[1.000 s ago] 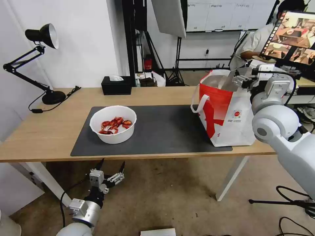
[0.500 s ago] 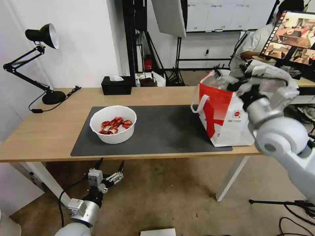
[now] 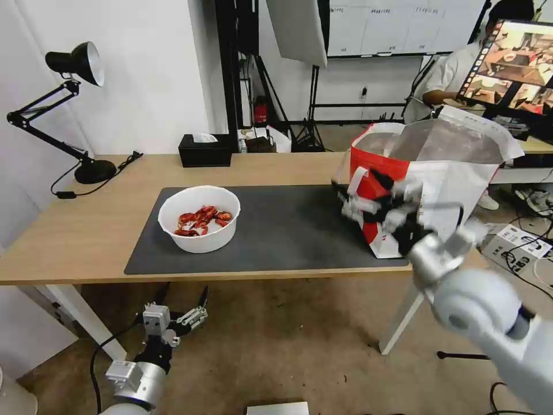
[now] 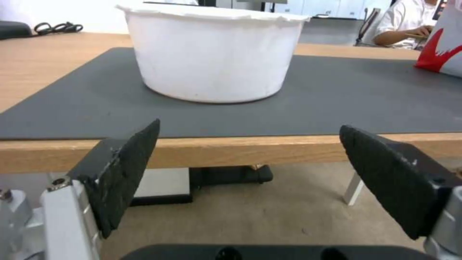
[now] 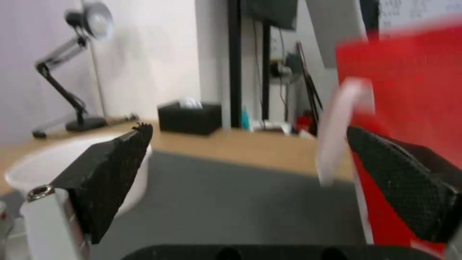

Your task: Pick up the trash from the table and place it into the takeout bag.

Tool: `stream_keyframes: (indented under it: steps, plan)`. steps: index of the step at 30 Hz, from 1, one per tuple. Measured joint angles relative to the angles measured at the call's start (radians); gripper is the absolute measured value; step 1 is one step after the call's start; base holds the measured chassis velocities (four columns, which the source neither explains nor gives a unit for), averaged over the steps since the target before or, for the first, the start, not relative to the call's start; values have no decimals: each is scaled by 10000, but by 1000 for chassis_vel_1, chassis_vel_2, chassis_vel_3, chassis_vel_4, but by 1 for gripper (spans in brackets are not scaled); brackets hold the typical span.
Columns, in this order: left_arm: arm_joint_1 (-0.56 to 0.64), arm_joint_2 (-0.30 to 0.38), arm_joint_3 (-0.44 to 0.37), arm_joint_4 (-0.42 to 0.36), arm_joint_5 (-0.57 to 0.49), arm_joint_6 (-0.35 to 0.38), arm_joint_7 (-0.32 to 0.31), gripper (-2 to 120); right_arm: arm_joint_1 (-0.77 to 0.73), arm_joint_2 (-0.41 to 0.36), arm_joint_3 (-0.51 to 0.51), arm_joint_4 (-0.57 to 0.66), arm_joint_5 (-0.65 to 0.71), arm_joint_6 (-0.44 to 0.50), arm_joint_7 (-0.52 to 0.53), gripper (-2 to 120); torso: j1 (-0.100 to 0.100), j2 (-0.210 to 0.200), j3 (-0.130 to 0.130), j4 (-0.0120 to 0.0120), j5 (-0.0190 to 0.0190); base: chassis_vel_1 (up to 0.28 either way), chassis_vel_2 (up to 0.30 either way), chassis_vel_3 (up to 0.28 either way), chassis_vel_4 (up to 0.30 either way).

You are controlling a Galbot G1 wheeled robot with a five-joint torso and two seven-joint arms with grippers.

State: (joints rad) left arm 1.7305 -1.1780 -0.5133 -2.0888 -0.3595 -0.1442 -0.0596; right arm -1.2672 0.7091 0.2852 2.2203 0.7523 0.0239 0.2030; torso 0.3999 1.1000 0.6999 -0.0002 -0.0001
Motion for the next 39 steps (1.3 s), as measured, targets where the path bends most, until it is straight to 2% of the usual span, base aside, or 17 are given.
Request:
stream_keyframes:
  steps: [8,12,19,39]
  plan:
    - [-72,7,51,126,-5,-28,12,100,-2285,1124,356,-97,-1840,577,599,100,0,1,0,-1,-1,0,0,0,0]
    - [-74,8,78,138,-11,-32,15,100,-2921,1565,356,-326,-2451,773,741,100,0,0,0,0,0,0,0,0,0]
    - [-56,-14,139,186,11,-58,29,100,-3383,2074,197,-605,-3076,829,981,100,1,0,0,2,0,0,0,0,0]
    - [-11,-37,158,429,89,-166,49,100,-3419,2396,-25,-929,-3333,866,1004,100,1,-1,1,2,1,0,0,0,0]
